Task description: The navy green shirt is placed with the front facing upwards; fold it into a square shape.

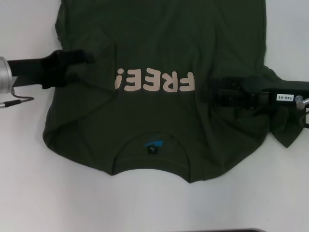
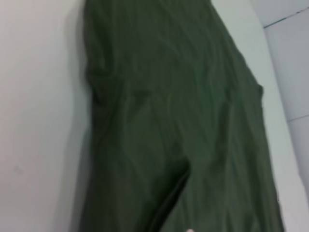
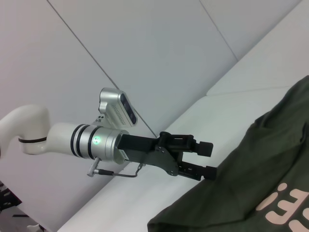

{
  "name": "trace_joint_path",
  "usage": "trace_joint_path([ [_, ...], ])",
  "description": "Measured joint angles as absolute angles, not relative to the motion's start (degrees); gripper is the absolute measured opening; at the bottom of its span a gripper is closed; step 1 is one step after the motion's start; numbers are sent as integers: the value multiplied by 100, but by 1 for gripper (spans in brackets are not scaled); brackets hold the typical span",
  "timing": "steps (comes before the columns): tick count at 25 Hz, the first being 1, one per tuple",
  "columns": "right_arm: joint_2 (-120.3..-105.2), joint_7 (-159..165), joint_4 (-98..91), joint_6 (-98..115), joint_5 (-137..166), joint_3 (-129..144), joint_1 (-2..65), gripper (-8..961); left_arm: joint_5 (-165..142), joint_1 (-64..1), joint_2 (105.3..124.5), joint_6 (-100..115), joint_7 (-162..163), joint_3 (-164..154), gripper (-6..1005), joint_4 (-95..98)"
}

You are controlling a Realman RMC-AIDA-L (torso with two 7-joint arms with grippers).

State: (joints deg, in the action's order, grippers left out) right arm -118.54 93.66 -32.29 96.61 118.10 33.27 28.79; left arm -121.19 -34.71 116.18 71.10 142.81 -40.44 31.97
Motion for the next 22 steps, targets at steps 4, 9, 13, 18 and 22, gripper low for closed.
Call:
trace_joint_path([
  [4,-11850,9304,-3253,9654,11812,3331,2866,820,-12163,-3491,11675,6739,14376,-4292,860,3160],
  [9,-11834,9301,-3255,9600,11813,3331,2908,820,-12174,-3538,11710,6486,14526,-4552,860,3156],
  [13,-11820,9298,-3254,9564,11813,3331,2936,820,-12174,-3574,11717,6385,14544,-4617,860,3125],
  [18,-11817,9298,-3254,9516,11813,3325,2943,820,-12174,-3596,11740,6291,14546,-4637,860,3085],
  [22,-11819,9298,-3252,9516,11812,3322,2945,820,-12173,-3615,11774,6281,14546,-4640,860,3084],
])
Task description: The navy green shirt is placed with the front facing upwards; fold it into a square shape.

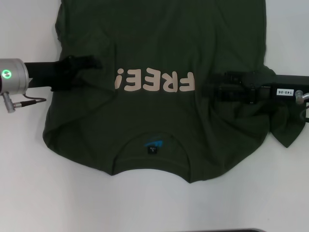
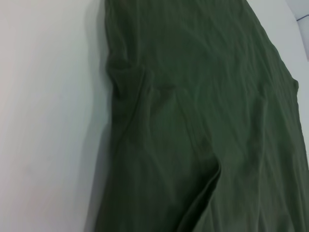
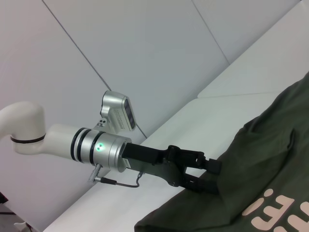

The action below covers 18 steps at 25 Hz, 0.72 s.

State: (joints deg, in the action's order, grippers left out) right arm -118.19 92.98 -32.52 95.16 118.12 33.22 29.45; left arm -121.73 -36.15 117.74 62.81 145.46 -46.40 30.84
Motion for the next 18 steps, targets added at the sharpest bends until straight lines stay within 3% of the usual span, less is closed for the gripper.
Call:
trace_joint_path([
  [9,-11819,9298,-3251,9509,11810,3322,2944,820,-11807,-3755,11847,6891,14348,-4372,859,3131],
  [11,-11819,9298,-3252,9518,11807,3315,2941,820,-11361,-3730,11757,7759,13917,-3931,859,3129],
  [14,-11812,9298,-3251,9510,11805,3306,2936,820,-10989,-3535,11478,8679,13626,-3155,859,3040],
  [18,-11814,9298,-3240,9497,11800,3318,2940,820,-10963,-3210,11346,8670,13754,-2915,859,3040],
])
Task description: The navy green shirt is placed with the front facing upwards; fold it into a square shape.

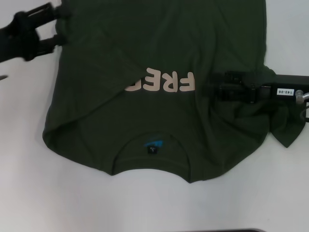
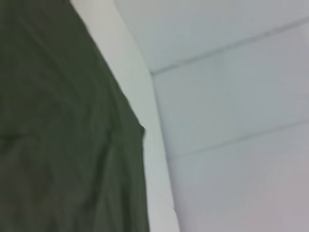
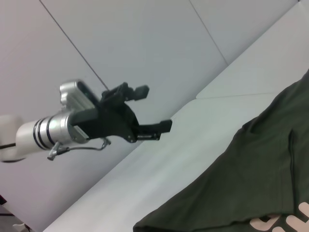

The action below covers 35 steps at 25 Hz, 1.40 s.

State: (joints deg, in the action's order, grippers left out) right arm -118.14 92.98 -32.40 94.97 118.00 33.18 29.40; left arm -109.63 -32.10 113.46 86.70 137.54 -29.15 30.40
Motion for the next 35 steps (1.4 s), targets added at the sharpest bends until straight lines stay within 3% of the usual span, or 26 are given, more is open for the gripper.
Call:
trace_joint_path([
  [12,-11800,9485,-3245,9491,11793,3287,3006,819,-11251,-2893,11232,9335,12000,-3347,859,3138],
  [21,-11830,9527,-3228,9467,11598,3140,2932,819,-11243,-2071,11604,10202,8732,-3481,859,3317],
  [24,-11773,9876,-3252,9507,11491,3047,2884,819,-11222,-1889,11654,10212,8499,-3468,860,3331],
  [30,-11333,11385,-3525,9575,11512,3082,2768,819,-11220,-1747,11650,10485,8491,-3418,860,3360],
  [35,-10669,12848,-3833,9874,12145,3155,2550,819,-11221,-1733,11643,10638,8497,-3327,860,3379],
])
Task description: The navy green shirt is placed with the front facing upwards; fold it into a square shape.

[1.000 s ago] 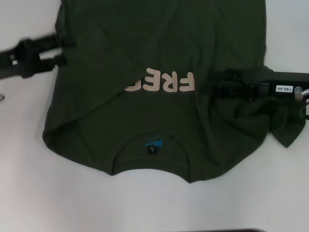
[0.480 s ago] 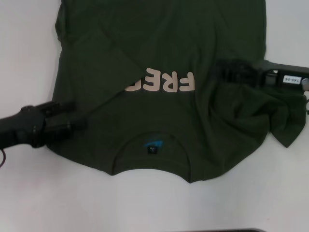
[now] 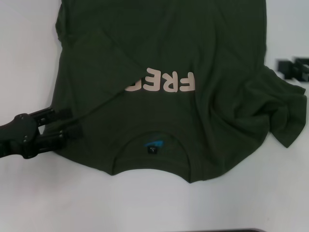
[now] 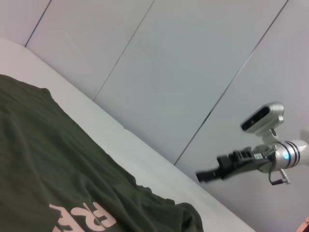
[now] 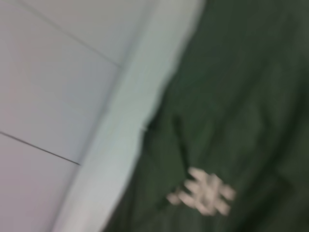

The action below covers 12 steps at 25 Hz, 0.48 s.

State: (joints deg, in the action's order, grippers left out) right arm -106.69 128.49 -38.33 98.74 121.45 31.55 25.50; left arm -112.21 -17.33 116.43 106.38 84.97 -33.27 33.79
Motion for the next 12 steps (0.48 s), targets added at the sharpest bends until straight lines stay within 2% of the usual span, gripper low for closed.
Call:
trace_joint_path([
  [2,-10432,13235,-3860,10084,12489,3121,2500,819,-11205,-1745,11640,10660,8514,-3325,860,3379],
  [5,-10253,13535,-3927,10273,12865,3078,2422,819,-11201,-1778,11647,10672,8525,-3321,859,3382],
  [12,-10224,13659,-4072,10226,13444,2634,2290,819,-11189,-1850,11673,10677,8525,-3306,859,3397],
])
